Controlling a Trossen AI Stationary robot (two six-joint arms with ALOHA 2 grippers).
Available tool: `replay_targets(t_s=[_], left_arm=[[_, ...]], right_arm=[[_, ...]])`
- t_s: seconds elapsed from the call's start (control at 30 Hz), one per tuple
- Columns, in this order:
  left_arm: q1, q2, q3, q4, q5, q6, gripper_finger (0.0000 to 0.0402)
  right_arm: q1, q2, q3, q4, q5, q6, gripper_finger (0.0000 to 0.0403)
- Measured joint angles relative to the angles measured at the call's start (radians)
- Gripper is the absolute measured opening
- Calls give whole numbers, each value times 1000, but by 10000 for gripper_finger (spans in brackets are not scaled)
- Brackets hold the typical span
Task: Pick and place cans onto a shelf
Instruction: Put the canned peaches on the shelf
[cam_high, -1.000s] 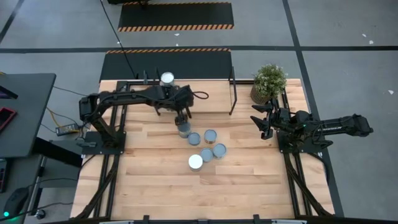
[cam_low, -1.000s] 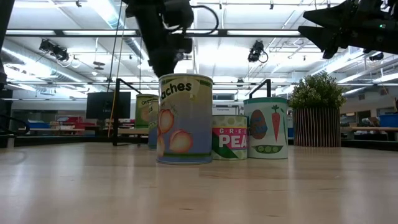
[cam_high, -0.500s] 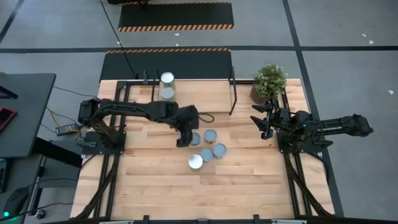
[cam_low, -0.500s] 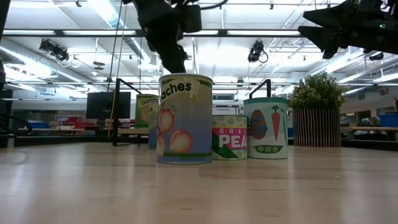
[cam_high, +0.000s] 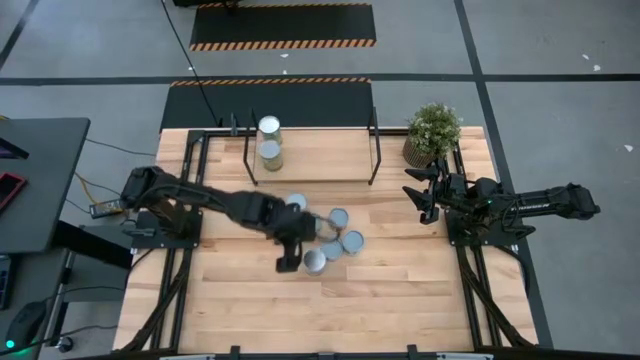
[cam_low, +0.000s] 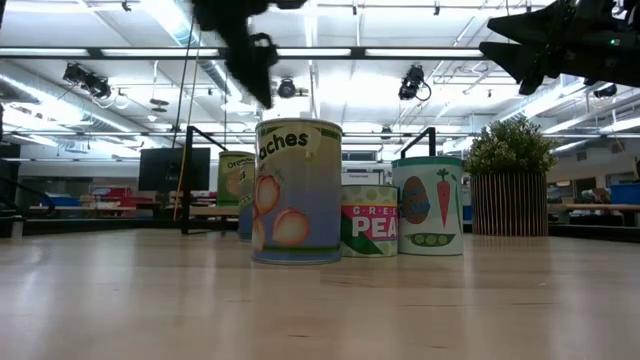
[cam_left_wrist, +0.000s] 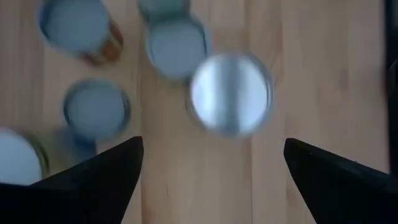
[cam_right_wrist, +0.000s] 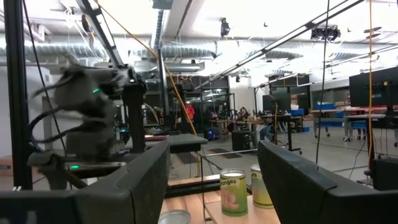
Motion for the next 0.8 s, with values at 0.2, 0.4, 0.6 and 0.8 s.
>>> replay_targets(t_s=[0.2, 0.4, 0.6, 0.8], left_arm=[[-66, 75, -3, -40, -66, -37, 393], [-102, 167, -3, -33, -131, 81, 393], [-119, 207, -3, 63, -189, 186, 393], [-126, 209, -3, 141, -230, 232, 393]], right_arm=[[0, 0, 0, 1, -1, 0, 250], [0, 7, 0, 2, -1, 0, 250], [0, 7, 0, 2, -1, 0, 250], [0, 7, 0, 2, -1, 0, 250]])
